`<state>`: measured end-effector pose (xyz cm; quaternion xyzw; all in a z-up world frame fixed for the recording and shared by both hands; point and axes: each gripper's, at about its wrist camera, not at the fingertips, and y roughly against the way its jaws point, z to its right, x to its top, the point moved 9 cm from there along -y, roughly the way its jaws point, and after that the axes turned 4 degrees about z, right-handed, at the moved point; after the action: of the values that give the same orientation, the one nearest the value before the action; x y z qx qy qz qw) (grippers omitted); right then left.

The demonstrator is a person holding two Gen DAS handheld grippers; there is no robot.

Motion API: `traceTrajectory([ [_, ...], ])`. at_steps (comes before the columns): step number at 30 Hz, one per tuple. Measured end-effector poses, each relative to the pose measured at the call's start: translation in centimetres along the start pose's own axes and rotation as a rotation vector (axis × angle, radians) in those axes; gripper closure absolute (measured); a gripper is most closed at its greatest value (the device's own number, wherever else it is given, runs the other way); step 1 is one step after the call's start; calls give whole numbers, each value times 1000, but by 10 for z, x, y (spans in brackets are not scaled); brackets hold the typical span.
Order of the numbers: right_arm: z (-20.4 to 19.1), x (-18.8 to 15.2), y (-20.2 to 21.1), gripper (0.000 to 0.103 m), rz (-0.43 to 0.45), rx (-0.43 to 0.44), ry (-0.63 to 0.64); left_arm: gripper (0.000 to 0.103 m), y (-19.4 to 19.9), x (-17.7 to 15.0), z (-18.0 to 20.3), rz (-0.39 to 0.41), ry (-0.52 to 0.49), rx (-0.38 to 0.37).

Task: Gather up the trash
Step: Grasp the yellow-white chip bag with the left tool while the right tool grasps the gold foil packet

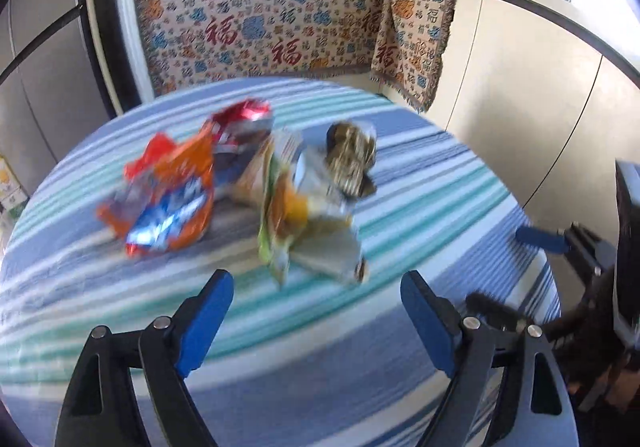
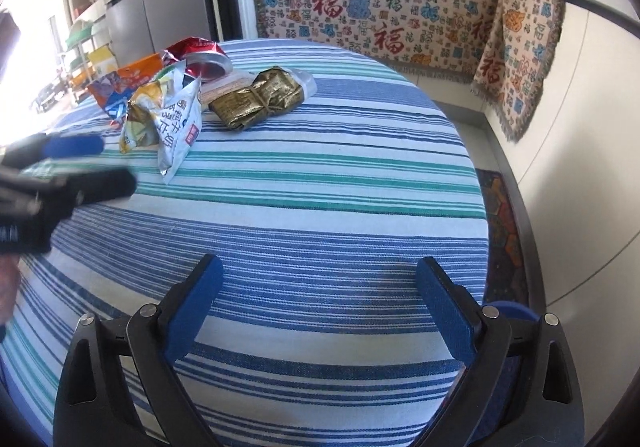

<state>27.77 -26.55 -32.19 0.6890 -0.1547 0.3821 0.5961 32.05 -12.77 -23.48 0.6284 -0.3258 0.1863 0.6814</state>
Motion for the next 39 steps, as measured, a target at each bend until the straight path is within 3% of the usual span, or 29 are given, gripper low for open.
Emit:
traceTrajectory([
  [4,0,1,-2,4,-1,0,-1,15,-27,19,7,-27,-36,84],
  [8,1,2,-2,4,1,-1,0,17,-39,20,8,-40,-20,73],
  [9,1,2,-2,4,1,0,0,30,-37,20,7,-28,-24,77],
  [10,1,2,-3,4,1,0,0,52,-35,17,7,-29,-29,81],
  [13,1,2,-3,4,2,-1,0,59,-25,6,5,-42,-14,69],
  [16,1,2,-3,4,2,-2,0,61,-3,-9,3,-54,-2,66],
  [21,1,3,-2,5,3,-5,1,61,52,-43,-31,-56,46,91],
  [25,1,3,-2,5,4,-7,1,58,70,-66,-56,-55,112,112],
  [27,2,2,0,5,5,-10,1,55,67,-71,-60,-50,130,131],
  [31,3,2,0,5,9,-17,-2,34,53,-73,-67,-42,146,149],
  [34,3,1,0,5,10,-18,-5,32,36,-73,-70,-53,120,192],
  [39,4,1,-1,3,-9,-13,-11,21,29,-74,-83,-53,157,192],
])
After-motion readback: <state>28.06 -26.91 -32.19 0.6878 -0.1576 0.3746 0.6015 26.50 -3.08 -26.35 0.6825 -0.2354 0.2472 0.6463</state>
